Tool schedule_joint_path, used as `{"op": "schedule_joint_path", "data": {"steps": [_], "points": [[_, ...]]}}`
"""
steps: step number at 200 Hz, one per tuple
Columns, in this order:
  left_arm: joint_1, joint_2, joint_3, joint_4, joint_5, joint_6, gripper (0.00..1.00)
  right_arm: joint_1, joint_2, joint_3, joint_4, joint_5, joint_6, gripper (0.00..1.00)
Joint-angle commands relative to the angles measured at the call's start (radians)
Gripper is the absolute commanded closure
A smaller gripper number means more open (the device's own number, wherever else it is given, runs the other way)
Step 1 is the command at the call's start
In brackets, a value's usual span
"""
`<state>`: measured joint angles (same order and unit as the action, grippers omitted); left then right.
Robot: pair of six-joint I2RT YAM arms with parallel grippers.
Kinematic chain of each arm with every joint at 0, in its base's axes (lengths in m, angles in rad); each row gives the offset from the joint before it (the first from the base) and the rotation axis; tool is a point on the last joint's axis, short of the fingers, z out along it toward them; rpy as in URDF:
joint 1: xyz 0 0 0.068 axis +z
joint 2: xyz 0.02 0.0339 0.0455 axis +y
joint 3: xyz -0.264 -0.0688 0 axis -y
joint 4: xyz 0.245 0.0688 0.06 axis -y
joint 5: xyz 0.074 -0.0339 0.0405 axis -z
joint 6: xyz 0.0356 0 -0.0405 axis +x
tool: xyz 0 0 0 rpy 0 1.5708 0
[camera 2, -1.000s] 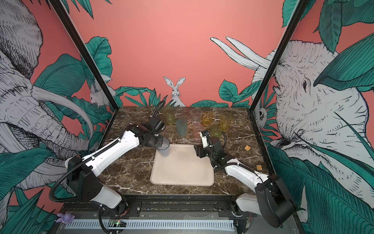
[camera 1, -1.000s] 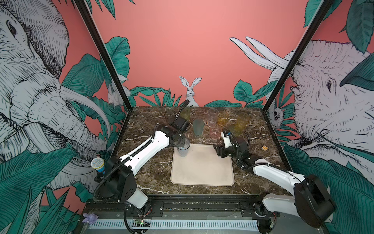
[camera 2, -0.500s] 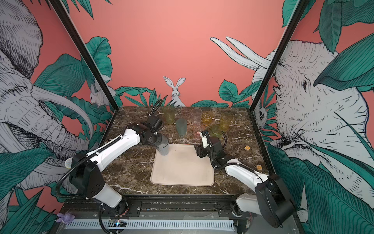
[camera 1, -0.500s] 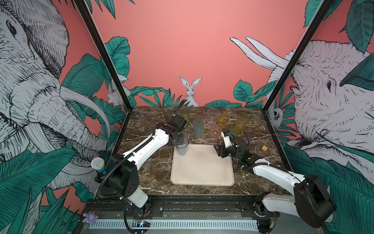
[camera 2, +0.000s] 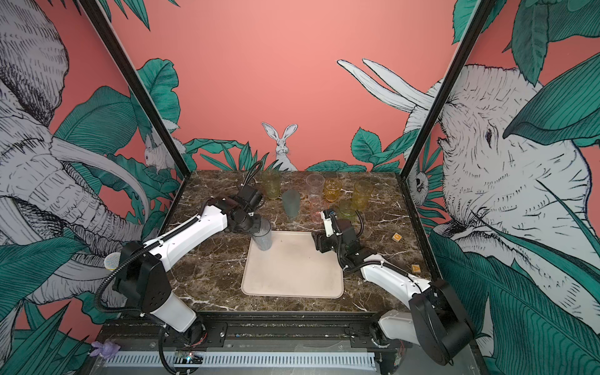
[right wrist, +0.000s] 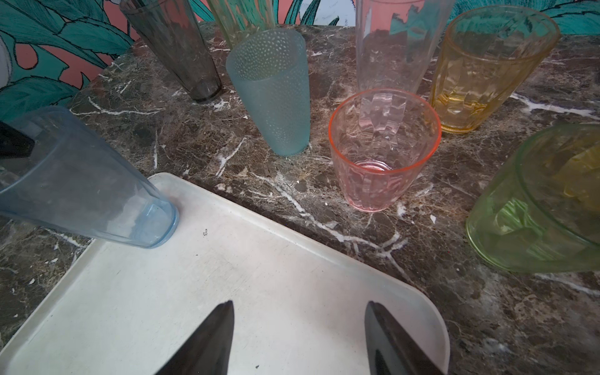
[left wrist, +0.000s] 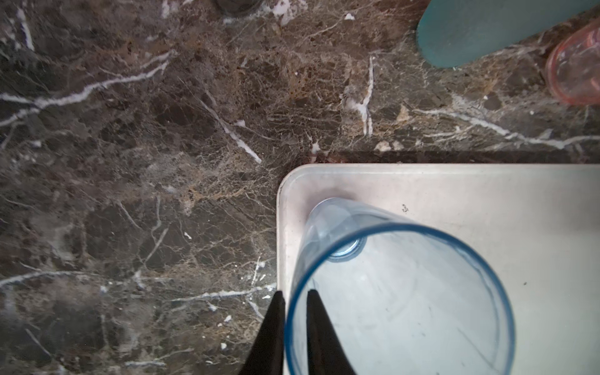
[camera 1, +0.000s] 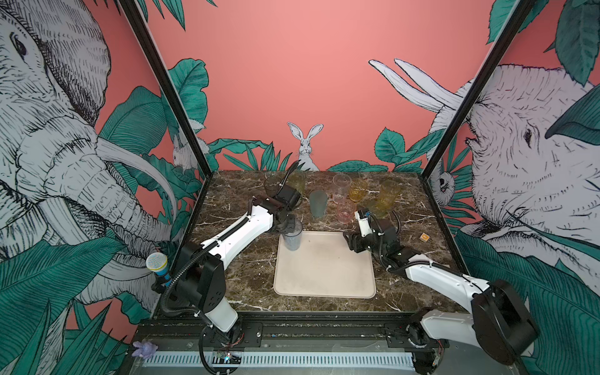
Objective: Place the glasses into the tray
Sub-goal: 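Lower the blue glass onto the tray corner and open the left gripper, then raise the left gripper and move it over the smoky grey glass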
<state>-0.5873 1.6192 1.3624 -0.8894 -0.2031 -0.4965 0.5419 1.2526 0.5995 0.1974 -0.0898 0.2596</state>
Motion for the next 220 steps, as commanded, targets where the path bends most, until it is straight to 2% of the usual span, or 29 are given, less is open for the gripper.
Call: {"op": "schedule_joint_path", "data": {"steps": [1,27,67,126,171,220], "points": [[0.003,-0.003,0.023,-0.019,-0.014,-0.017,0.78,0.005,-0.018,-0.010,0.028,-0.005,-0.012,0.34],[0.003,-0.011,0.031,-0.020,-0.010,-0.020,0.73,0.004,-0.028,-0.016,0.030,0.000,-0.015,0.34],[0.004,-0.023,0.058,-0.045,-0.019,-0.019,0.53,0.005,-0.061,-0.039,0.049,0.005,-0.012,0.33],[0.017,-0.100,0.081,-0.031,-0.051,-0.010,0.48,0.005,-0.110,-0.074,0.086,0.003,-0.010,0.31],[0.109,-0.194,0.079,0.006,-0.060,0.013,0.40,0.004,-0.107,-0.078,0.093,-0.006,-0.002,0.31],[0.228,-0.205,0.134,0.036,0.044,0.068,0.31,0.006,-0.093,-0.069,0.084,0.006,0.004,0.31]]}}
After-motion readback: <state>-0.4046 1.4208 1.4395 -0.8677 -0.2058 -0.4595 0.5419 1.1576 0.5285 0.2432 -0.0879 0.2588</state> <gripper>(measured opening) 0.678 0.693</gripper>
